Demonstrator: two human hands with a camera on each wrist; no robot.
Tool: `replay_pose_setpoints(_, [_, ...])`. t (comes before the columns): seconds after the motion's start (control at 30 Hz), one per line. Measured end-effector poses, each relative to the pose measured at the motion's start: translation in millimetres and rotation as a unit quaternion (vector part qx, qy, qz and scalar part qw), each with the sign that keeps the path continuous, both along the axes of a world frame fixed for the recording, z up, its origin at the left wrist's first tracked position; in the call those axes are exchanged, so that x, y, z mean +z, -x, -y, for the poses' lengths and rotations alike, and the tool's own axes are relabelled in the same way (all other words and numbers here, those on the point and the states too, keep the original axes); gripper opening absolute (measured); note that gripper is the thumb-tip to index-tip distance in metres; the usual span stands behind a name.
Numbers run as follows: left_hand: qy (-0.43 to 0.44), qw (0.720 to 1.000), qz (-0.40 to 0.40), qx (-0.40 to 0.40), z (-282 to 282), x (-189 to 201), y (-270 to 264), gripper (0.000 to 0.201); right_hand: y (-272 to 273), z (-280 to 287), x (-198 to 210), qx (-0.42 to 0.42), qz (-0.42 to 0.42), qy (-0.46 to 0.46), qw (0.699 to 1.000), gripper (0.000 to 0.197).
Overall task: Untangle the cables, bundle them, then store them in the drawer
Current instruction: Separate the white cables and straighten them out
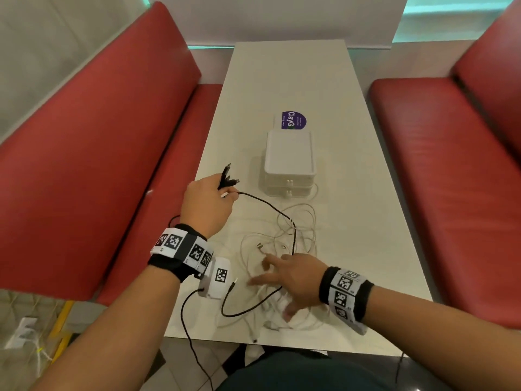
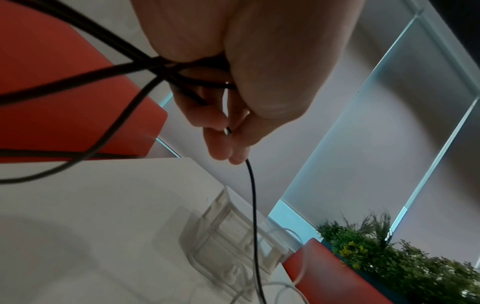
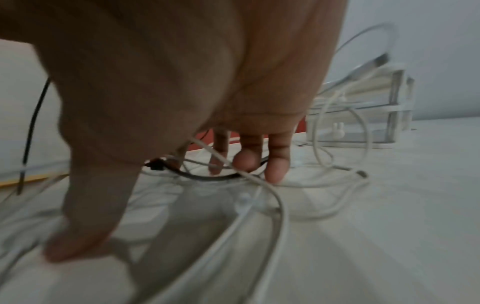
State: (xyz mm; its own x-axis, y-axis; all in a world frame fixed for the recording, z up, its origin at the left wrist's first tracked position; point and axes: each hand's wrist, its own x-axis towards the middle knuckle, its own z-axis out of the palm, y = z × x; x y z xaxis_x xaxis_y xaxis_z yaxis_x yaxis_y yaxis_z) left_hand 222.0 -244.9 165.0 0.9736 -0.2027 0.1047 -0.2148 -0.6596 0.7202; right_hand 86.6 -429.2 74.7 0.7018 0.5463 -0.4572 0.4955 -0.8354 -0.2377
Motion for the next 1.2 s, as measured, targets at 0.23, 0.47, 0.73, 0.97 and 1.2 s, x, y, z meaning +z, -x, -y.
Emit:
replay_pose_setpoints(0.23, [-0.041,0.998,-0.046,-0.003,-30,-3,1,0.020,-28,73,19,-0.160,0.020,0.042,0.986,0.028])
replay_pose_setpoints(0.47, [-0.096,0.975,-0.160,-0.119,-32,-6,15,0.017,-40,132,50,-0.346,0.050,-0.041,0.936,0.066])
replay_pose_setpoints(0.73, [-0.010,0.981,-0.135,-0.135,1,2,24,0.009,-40,63,65,-0.228,0.267,-0.238,0.906,0.034])
replay_pose_setpoints(0.97, [-0.006,0.992,-0.092,-0.090,-6,1,16,0.007,-31,36,21,-0.314,0.117,-0.376,0.864,0.004])
replay_pose_setpoints(1.2, [0.020,0.994,-0.101,-0.019,-8,-17,26,0.011,-38,49,33,-0.336,0.226,-0.418,0.813,0.025])
